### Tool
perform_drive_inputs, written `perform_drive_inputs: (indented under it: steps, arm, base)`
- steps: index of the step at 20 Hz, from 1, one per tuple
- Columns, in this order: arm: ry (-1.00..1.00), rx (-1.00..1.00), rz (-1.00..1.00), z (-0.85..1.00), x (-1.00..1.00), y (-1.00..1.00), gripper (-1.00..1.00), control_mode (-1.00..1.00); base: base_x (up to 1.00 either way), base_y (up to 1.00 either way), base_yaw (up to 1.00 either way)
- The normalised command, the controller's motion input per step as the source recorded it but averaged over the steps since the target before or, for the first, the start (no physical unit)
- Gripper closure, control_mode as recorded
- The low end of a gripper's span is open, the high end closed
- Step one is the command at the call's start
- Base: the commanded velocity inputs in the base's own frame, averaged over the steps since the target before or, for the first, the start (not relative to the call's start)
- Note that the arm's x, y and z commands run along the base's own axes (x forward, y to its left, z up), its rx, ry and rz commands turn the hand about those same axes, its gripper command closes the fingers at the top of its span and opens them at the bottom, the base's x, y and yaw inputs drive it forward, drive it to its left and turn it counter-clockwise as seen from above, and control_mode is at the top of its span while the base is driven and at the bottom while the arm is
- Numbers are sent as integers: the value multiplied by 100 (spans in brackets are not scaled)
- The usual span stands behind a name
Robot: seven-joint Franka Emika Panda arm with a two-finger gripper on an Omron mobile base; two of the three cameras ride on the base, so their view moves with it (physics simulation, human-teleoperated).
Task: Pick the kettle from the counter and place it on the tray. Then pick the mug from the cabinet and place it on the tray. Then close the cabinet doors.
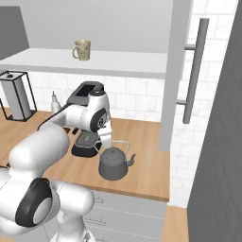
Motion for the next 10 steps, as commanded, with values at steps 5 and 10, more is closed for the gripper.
perform_drive_inputs:
  steps: [5,10]
  arm:
    - [7,0,-5,-10,5,-2,-100,-100]
    - [3,0,-4,-19,0,0,100,-100]
  base:
    - [0,0,0]
    - [0,0,0]
